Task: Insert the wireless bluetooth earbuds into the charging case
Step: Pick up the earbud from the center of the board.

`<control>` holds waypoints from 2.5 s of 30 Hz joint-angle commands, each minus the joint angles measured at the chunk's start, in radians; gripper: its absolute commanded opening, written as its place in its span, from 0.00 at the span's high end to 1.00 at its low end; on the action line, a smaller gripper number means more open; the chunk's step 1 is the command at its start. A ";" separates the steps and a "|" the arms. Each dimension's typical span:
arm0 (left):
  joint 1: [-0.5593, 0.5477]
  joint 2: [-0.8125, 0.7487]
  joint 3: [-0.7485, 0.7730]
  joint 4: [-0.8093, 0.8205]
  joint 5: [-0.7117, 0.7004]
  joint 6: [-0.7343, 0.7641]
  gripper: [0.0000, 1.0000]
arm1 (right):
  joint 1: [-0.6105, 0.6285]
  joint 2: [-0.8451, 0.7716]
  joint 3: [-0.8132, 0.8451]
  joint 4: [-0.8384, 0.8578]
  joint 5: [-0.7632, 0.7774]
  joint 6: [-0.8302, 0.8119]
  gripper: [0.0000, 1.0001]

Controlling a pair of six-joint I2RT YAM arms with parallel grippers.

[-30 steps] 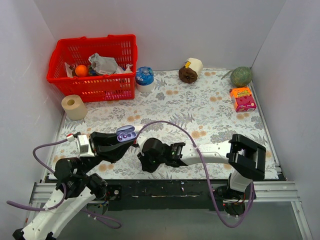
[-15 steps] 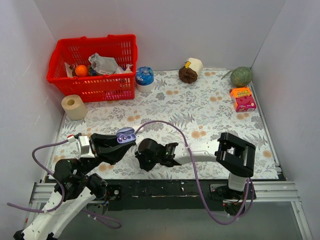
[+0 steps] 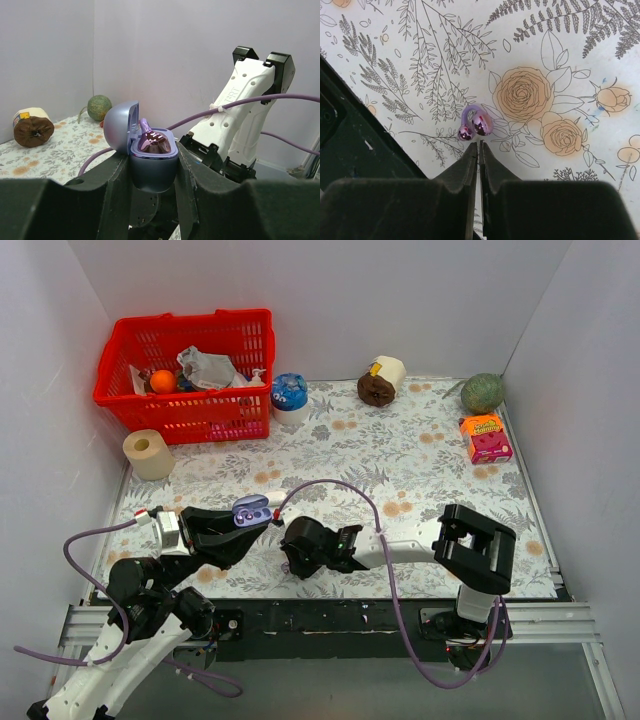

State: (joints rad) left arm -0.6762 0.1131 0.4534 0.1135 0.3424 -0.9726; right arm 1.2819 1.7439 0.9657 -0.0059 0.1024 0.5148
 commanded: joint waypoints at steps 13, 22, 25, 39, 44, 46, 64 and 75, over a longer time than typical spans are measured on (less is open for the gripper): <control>0.006 -0.001 0.019 0.002 -0.019 0.003 1.00 | -0.010 -0.087 0.016 -0.095 0.086 -0.033 0.62; 0.006 0.008 0.024 0.000 -0.016 0.005 1.00 | -0.036 -0.072 0.051 -0.054 0.074 -0.182 0.54; 0.006 0.010 0.027 0.000 -0.019 0.003 1.00 | -0.049 -0.037 0.074 -0.058 0.037 -0.199 0.52; 0.006 0.011 0.027 -0.005 -0.019 0.006 1.00 | -0.052 0.022 0.123 -0.019 -0.026 -0.203 0.51; 0.006 0.011 0.022 -0.003 -0.019 0.005 1.00 | -0.052 0.055 0.140 -0.034 -0.033 -0.208 0.55; 0.006 0.011 0.024 -0.005 -0.017 0.008 1.00 | -0.052 0.066 0.137 -0.034 -0.040 -0.208 0.56; 0.006 0.033 0.021 0.017 -0.006 0.017 1.00 | -0.053 0.030 0.078 -0.048 -0.004 -0.182 0.90; 0.006 0.155 -0.045 0.286 -0.017 -0.021 1.00 | -0.121 -0.510 0.031 -0.238 0.247 -0.139 0.99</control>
State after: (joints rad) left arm -0.6762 0.2031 0.4458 0.2176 0.3382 -0.9730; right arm 1.1622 1.4166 0.9131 -0.1589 0.2089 0.3782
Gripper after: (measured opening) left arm 0.316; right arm 0.135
